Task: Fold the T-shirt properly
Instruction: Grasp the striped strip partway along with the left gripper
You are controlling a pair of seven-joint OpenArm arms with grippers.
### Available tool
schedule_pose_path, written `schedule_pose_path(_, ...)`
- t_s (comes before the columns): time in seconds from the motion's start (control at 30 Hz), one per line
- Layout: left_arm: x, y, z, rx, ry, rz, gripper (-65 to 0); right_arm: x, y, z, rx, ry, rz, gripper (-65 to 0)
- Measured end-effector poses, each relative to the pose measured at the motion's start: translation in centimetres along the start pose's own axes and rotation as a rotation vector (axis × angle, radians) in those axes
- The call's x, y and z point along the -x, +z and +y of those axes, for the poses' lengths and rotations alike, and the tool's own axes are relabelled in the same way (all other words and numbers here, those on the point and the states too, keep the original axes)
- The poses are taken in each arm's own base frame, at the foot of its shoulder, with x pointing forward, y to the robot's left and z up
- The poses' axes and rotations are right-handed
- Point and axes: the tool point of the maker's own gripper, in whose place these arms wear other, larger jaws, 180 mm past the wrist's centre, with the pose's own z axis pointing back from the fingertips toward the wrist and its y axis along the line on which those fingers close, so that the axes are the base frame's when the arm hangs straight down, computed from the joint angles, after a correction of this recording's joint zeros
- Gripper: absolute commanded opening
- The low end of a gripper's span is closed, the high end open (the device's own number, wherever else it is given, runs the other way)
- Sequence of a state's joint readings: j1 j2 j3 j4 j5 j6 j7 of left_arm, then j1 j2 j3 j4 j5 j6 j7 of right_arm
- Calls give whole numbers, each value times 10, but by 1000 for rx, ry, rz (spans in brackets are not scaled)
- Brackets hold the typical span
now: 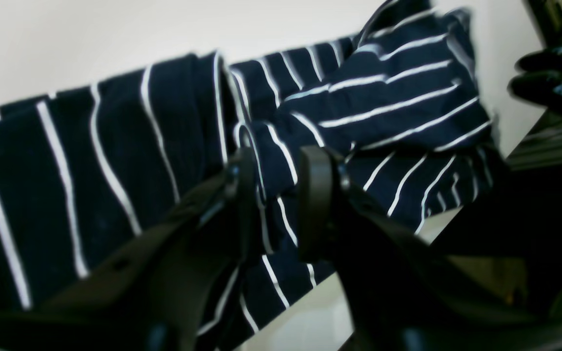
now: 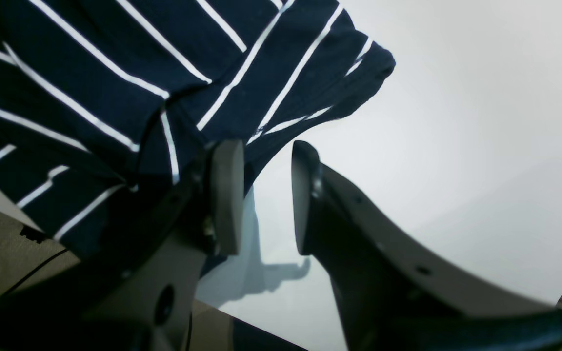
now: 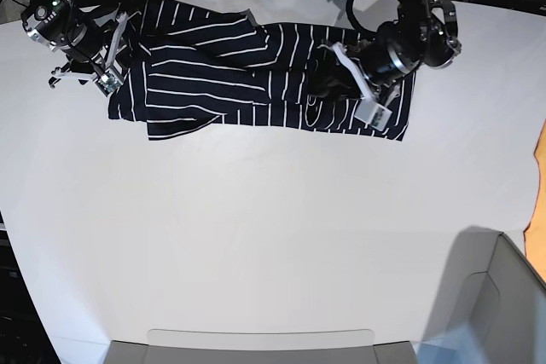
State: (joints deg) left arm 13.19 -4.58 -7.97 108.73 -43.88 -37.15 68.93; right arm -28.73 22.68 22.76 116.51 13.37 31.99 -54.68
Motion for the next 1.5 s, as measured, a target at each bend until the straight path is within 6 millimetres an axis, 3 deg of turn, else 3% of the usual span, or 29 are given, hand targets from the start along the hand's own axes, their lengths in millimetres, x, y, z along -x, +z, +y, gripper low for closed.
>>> schedule_pose_path(0.1, -12, 25, 29, -79, 63, -88, -647, 0, 0, 0, 0, -1, 0, -475)
schedule_pose_path(0.23, -20, 58, 65, -188, 122, -164, -650, 0, 0, 0, 0, 0, 0, -475)
schedule_pose_path(0.37, 8, 44, 75, -214, 104, -26, -650, 0, 0, 0, 0, -1, 0, -475)
schedule_pose_path(0.43, 23, 32, 73, -214, 91, 47, -650, -1, 0, 1, -3, -2, -3, -475)
schedule_pose_path(0.63, 45, 11, 52, -190, 2, 165, -650, 0, 0, 1, -3, -2, -2, -475)
schedule_pose_path(0.73, 65, -4, 25, -111, -36, 249, -650, -1, 0, 0, -2, -2, -3, -476)
schedule_pose_path(0.87, 60, -26, -19, 19, -105, 243, -650, -4, 0, -1, 3, -6, -13, -476)
schedule_pose_path(0.97, 64, -34, -38, 76, -137, 263, -650, -17, -3, -3, 13, -33, -54, -476)
schedule_pose_path(1.07, 64, -32, -40, 74, -150, 272, -650, -27, -4, -4, 15, -44, -89, -476)
schedule_pose_path(1.17, 49, -27, -39, 53, -167, 225, -650, -36, -4, -5, 13, -110, -129, -474)
schedule_pose_path(1.27, 42, -26, -34, 40, -162, 198, -650, -55, 12, -9, -61, -268, -285, -474)
schedule_pose_path(1.37, 44, -22, -27, 18, -155, 209, -650, -37, 20, -29, -95, -395, -288, -474)
schedule_pose_path(1.5, 44, -22, -27, 18, -155, 207, -650, 1, 2, -32, -128, -538, -221, -474)
